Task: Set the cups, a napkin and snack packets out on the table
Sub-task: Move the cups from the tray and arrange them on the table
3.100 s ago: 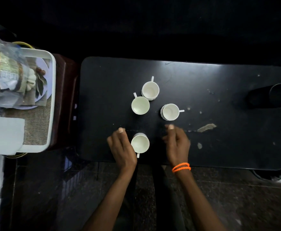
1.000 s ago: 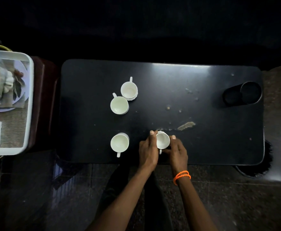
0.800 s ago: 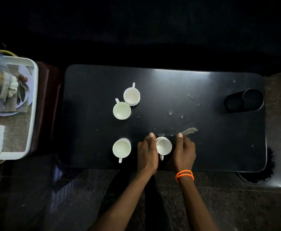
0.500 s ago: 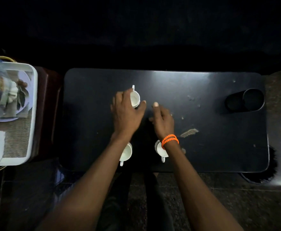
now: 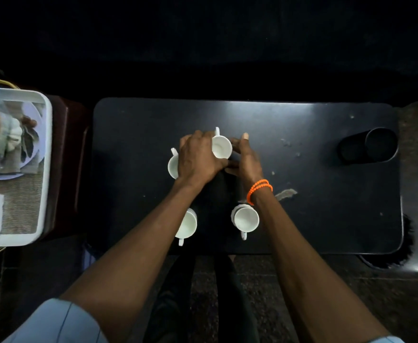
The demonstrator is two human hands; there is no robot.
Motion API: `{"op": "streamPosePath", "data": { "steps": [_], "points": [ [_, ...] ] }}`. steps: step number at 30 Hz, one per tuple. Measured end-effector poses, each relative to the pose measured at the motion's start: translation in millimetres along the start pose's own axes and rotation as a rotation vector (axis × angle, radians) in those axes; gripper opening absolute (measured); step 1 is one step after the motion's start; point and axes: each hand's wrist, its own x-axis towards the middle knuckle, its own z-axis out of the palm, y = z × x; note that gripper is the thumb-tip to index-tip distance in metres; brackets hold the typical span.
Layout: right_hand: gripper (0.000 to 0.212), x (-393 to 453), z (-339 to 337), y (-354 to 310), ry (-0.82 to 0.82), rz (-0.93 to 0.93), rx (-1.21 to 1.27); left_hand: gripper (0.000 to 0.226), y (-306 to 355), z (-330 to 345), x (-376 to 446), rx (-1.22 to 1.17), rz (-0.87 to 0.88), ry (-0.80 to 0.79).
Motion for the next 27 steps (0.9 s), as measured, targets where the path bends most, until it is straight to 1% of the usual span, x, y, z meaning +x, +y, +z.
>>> {"op": "streamPosePath", "data": {
  "steps": [3,7,14,17,18,20,22,23,24,25,27],
  "points": [
    [0.058,-3,-23,6,0.054,0.009,0.003,0.059,19,16,-8,-0.039,0.029,0.004],
    [0.059,-7,-42,16,0.094,0.000,-0.003,0.067,33,32,-16,-0.064,0.044,-0.033],
    [0.057,-11,-45,26,0.118,0.034,-0.005,0.065,35,40,-26,-0.074,0.025,-0.043],
    [0.055,-11,-44,26,0.138,0.012,-0.023,0.067,35,37,-26,-0.060,0.025,-0.093],
    [0.053,-13,-43,26,0.186,-0.018,-0.058,0.067,35,35,-27,-0.055,0.029,-0.107],
    [0.046,-18,-40,26,0.362,-0.164,-0.187,0.070,32,25,-32,-0.096,0.027,-0.079],
    [0.035,-25,-35,26,0.534,-0.402,-0.287,0.076,23,11,-42,-0.182,0.004,0.030],
    [0.030,-29,-31,25,0.586,-0.518,-0.321,0.080,15,5,-48,-0.196,-0.010,0.097],
    [0.026,-33,-25,23,0.601,-0.608,-0.345,0.083,7,-1,-54,-0.183,-0.033,0.158],
    [0.023,-36,-16,22,0.581,-0.672,-0.356,0.087,-2,-5,-60,-0.159,-0.075,0.203],
    [0.021,-42,8,22,0.446,-0.722,-0.364,0.097,-23,-12,-68,-0.147,-0.213,0.230]
  ]
}}
